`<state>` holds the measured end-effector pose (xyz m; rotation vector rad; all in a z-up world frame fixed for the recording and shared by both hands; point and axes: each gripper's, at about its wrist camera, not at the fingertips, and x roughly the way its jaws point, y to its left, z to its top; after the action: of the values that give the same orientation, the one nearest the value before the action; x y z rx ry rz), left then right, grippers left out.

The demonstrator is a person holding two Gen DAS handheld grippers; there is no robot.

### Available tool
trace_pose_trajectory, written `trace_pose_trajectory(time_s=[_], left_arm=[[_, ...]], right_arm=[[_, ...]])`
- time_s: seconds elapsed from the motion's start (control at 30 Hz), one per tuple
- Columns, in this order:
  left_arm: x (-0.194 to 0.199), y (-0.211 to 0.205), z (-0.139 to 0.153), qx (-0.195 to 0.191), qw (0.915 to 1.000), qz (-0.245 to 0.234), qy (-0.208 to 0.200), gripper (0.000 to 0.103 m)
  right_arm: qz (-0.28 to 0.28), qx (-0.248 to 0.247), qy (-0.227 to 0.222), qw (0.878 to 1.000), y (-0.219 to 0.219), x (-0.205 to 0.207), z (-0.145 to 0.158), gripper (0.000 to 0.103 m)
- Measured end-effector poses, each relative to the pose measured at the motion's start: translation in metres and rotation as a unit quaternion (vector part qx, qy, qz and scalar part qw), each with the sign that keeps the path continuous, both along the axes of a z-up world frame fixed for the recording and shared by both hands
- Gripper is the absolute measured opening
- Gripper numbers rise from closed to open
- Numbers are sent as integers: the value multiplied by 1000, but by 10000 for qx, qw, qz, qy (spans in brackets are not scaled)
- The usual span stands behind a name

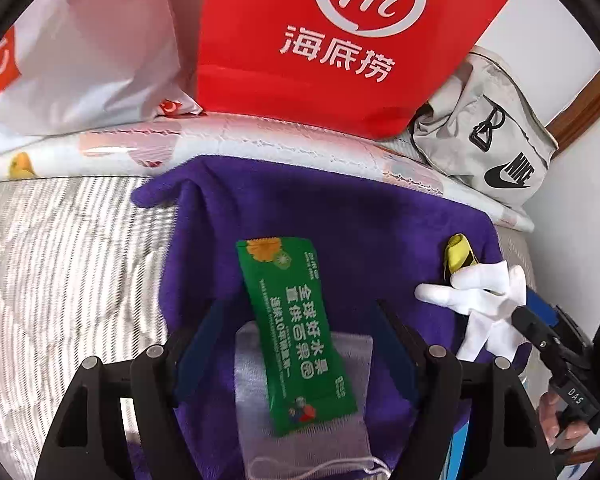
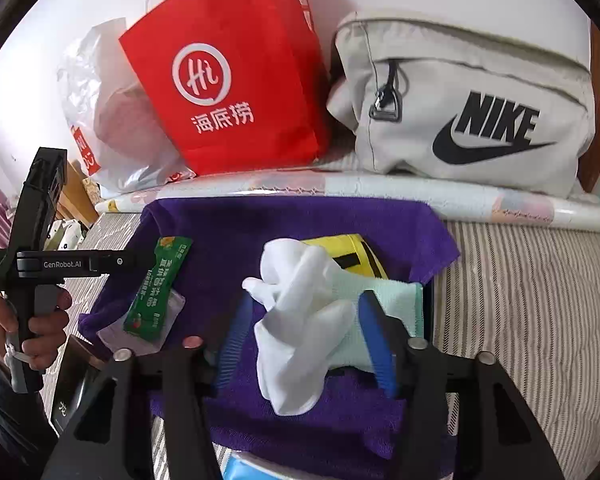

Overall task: Organize soft objects
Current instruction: 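Open both grippers and withdraw them from the towel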

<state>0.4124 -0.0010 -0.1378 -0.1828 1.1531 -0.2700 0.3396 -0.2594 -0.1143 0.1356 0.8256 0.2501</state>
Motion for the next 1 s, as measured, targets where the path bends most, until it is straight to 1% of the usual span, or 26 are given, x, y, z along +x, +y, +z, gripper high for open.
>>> trace_pose_trajectory(time_s=[0.13, 0.2, 0.27, 0.3, 0.4, 0.53, 0.6, 0.7, 0.73, 0.9, 1.0], left_arm=[[-10, 6, 11, -12, 10000, 60, -38, 74], [-19, 10, 18, 61, 9999, 101, -92, 74], [-32, 10, 26, 200, 9994, 189, -229, 74], [-39, 11, 30, 200, 9991, 209, -304, 74], [-57, 14, 39, 49, 9989, 195, -431, 74], [-87, 23, 50, -75, 9977, 409, -527, 74], [-107, 29, 55, -188, 9965, 515, -631, 74], [-138, 32, 62, -277, 9951, 516, -791, 74], [-145, 31, 63, -246, 9955, 484, -778, 74], [-198, 24, 60, 159, 9970, 96, -746, 74], [-226, 28, 54, 252, 9971, 67, -716, 74]], right_arm=[[-21, 14, -47, 10000, -1, -8, 10, 58], [-34, 54, -82, 9999, -3, -15, 16, 58], [-72, 59, -125, 9999, -6, -26, 21, 58], [-91, 58, -138, 9998, -6, -31, 23, 58], [-146, 59, -221, 9996, -9, -53, 30, 58], [-271, -18, -329, 9991, -10, -86, 39, 58], [-288, 53, -366, 9989, -11, -106, 43, 58], [-193, 151, -381, 9990, -10, -133, 48, 58], [-140, 141, -392, 9990, -8, -144, 50, 58], [66, 5, -498, 9987, 4, -193, 51, 58], [231, 39, -501, 9985, 14, -220, 45, 58]])
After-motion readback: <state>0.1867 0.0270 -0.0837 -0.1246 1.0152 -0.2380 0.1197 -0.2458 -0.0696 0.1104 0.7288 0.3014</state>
